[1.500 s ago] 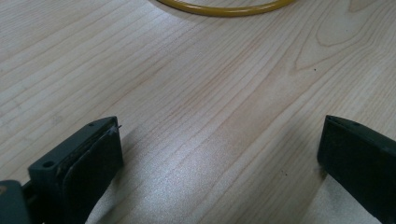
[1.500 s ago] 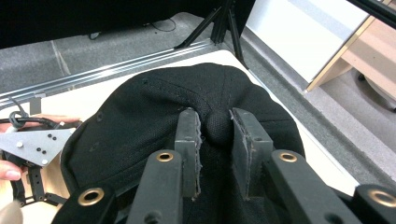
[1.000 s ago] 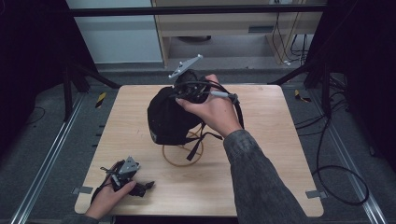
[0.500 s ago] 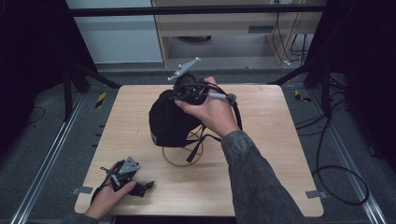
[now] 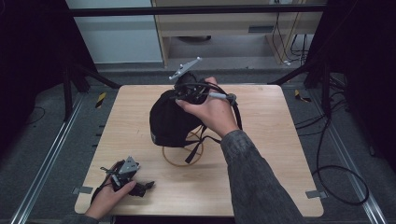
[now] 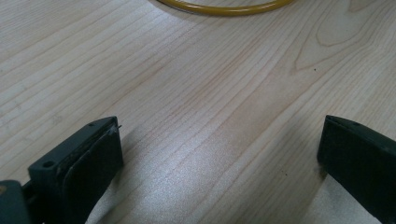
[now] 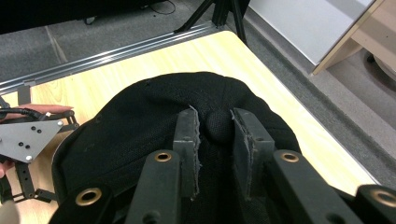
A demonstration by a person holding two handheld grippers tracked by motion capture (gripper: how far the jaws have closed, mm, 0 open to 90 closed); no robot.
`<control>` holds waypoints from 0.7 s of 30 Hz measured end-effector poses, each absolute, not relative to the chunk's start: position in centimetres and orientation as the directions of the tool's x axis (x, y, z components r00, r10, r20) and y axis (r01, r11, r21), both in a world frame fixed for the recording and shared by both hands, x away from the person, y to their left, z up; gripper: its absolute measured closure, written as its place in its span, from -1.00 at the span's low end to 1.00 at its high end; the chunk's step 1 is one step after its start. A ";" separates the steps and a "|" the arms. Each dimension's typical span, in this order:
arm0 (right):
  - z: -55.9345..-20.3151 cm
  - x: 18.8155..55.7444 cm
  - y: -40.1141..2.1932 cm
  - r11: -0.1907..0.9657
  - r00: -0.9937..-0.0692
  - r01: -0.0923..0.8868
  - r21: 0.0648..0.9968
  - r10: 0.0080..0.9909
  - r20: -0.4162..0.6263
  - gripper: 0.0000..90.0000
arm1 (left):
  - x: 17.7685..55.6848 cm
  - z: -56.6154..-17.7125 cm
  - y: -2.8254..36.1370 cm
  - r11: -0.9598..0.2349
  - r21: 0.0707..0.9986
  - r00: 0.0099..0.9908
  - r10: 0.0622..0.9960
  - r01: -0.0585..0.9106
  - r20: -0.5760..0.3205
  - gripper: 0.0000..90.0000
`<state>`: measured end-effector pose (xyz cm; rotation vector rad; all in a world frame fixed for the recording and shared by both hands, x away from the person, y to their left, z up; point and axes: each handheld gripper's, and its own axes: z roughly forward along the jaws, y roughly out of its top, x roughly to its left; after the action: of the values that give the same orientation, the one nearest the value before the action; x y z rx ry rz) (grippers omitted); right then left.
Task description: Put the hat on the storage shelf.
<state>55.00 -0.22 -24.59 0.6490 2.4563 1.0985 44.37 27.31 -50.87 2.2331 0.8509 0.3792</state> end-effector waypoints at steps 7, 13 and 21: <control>-24.8 55.0 -0.6 0.588 -0.824 0.259 0.766 0.548 -0.142 0.55 | 44.4 -50.9 27.3 -0.534 0.706 0.740 0.672 0.465 0.021 -1.00; -24.6 54.7 -1.5 0.552 -0.809 0.269 0.789 0.574 -0.126 0.48 | 44.4 -50.9 27.3 -0.534 0.706 0.740 0.672 0.465 0.021 -1.00; -24.1 54.1 -2.7 0.516 -0.811 0.268 0.814 0.576 -0.099 0.49 | 44.4 -50.9 27.3 -0.534 0.707 0.741 0.671 0.464 0.020 -1.00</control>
<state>54.05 -2.67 -24.11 0.6996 2.4042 1.1996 44.38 27.31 -50.87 2.2326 0.8504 0.3787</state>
